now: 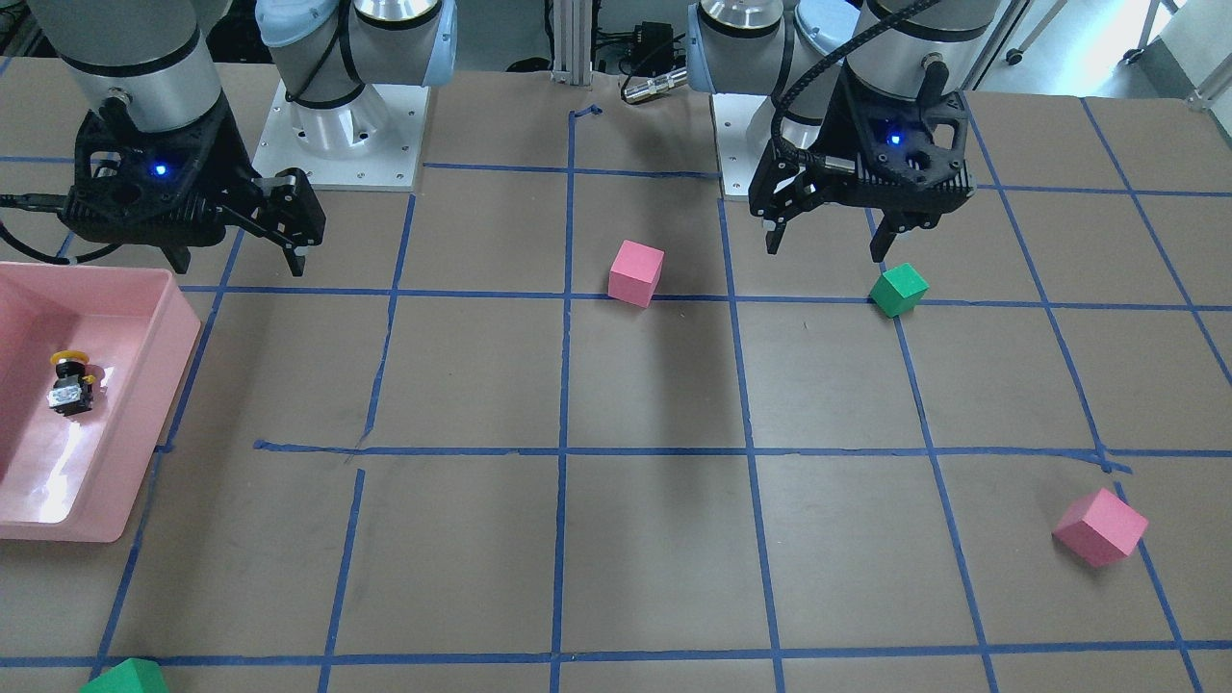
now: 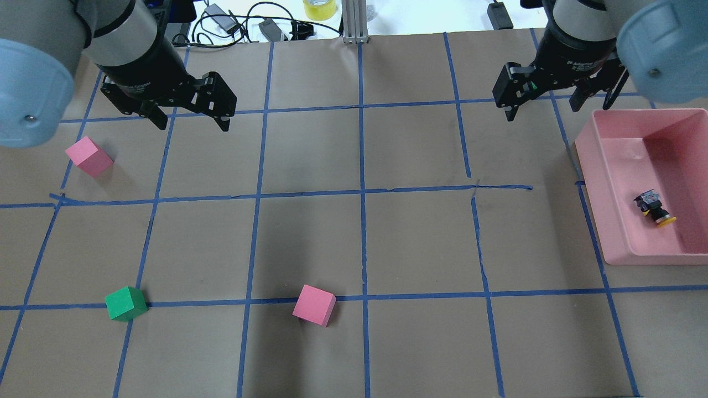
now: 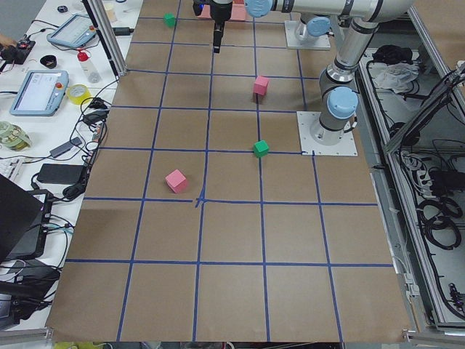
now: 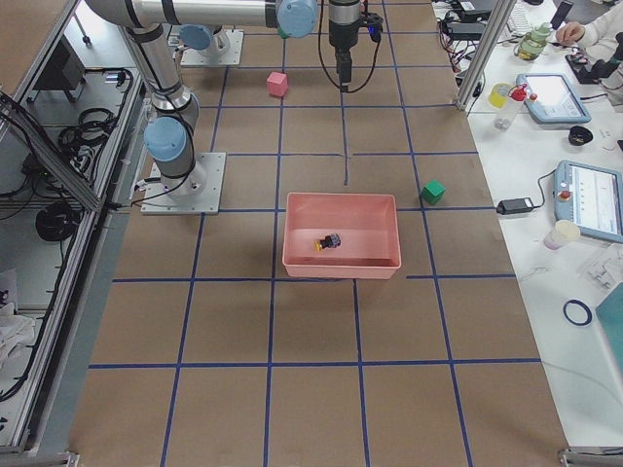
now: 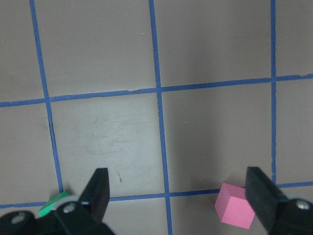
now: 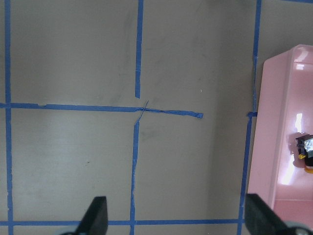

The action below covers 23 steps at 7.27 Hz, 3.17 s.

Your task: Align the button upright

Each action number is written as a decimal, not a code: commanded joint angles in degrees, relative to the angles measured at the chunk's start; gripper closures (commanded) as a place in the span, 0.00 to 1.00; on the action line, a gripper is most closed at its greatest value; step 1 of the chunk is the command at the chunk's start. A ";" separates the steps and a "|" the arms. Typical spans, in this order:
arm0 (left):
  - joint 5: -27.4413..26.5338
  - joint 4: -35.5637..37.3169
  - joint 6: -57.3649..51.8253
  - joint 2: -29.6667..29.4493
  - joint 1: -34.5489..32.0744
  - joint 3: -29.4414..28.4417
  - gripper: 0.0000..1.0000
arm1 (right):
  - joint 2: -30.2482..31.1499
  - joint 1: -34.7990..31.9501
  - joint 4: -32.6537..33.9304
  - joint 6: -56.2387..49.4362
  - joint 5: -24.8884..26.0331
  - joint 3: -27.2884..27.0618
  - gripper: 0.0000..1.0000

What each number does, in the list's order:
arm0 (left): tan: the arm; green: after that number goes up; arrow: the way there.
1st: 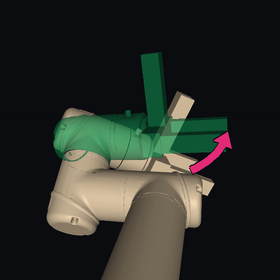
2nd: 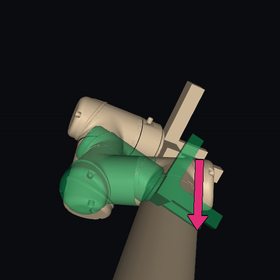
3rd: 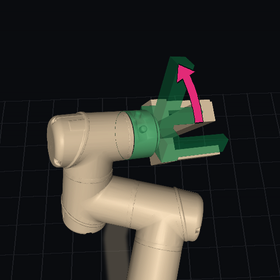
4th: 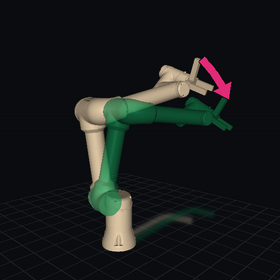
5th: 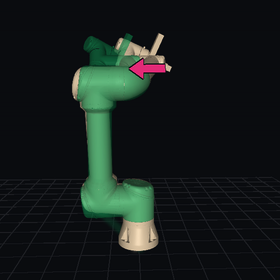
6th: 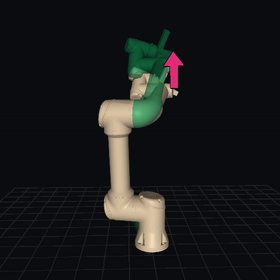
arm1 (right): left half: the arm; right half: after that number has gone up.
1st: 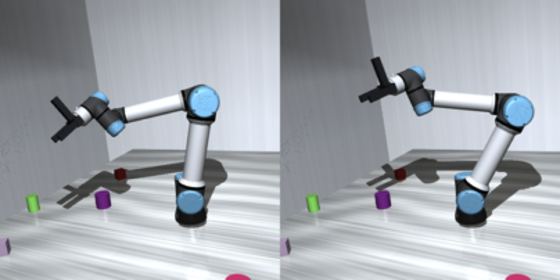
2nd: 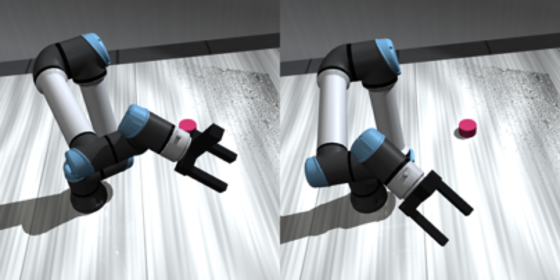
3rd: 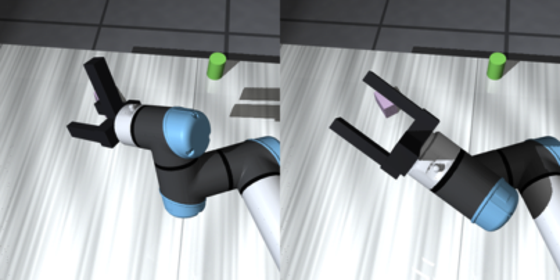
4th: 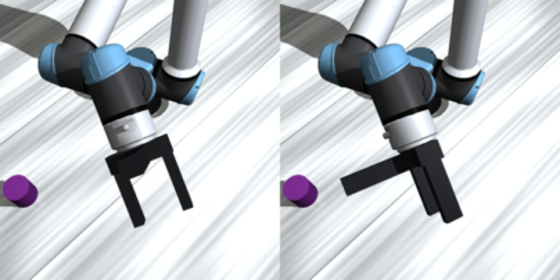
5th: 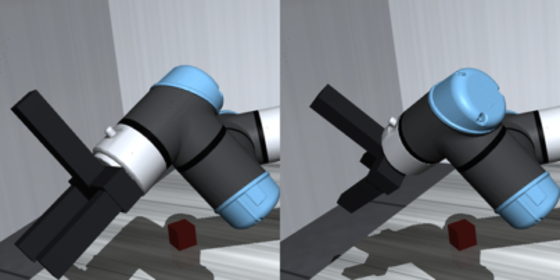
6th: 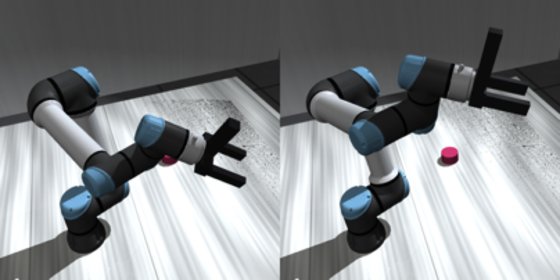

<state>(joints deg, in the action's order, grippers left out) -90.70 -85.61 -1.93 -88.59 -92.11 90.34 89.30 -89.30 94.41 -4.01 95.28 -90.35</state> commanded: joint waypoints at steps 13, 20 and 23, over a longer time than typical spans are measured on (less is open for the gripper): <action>-0.09 0.00 0.00 0.00 0.00 0.02 0.00 | -1.14 1.92 -3.01 0.50 -2.42 -0.09 0.00; 0.00 0.00 0.00 0.00 0.00 0.02 0.00 | -12.21 24.59 10.53 -24.08 0.09 -1.48 0.00; 0.00 0.00 0.00 0.00 0.00 -0.07 0.00 | -14.24 31.62 29.10 -30.16 -0.36 -13.49 0.00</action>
<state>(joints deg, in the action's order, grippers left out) -90.70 -85.61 -1.93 -88.60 -92.11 90.34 75.85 -60.58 116.39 -31.40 95.23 -98.83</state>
